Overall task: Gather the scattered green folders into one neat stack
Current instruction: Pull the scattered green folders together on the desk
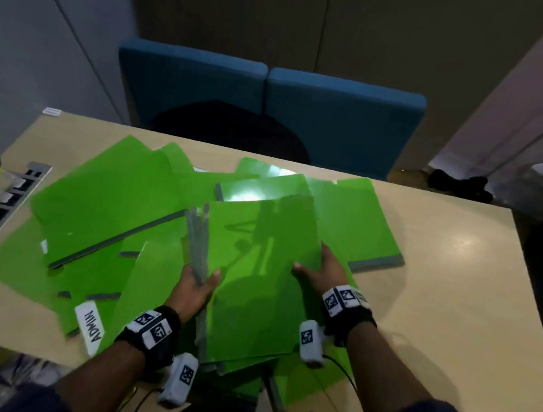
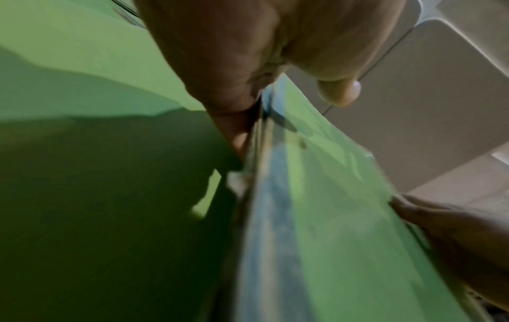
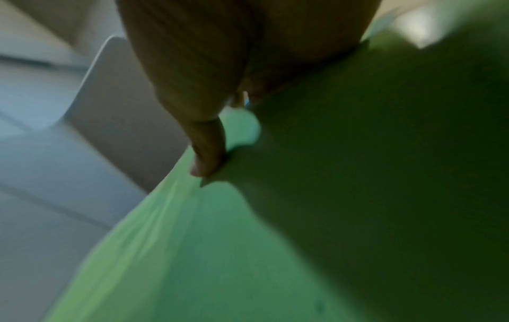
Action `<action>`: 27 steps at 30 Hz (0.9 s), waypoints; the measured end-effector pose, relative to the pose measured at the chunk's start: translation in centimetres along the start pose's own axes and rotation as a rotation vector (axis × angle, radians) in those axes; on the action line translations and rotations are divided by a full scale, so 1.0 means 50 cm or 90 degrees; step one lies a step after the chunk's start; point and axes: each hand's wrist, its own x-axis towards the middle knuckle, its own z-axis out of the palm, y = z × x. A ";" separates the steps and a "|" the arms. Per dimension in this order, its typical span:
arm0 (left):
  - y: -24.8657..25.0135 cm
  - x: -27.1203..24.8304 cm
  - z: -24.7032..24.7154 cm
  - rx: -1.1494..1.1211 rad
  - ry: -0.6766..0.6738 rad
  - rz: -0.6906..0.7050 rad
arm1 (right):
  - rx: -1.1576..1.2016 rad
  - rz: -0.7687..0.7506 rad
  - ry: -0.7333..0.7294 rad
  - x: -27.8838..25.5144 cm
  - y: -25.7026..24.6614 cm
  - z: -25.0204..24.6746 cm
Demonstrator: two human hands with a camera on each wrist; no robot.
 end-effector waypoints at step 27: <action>-0.114 0.007 -0.138 -0.015 0.136 -0.134 | -0.329 0.159 0.117 0.059 0.187 -0.198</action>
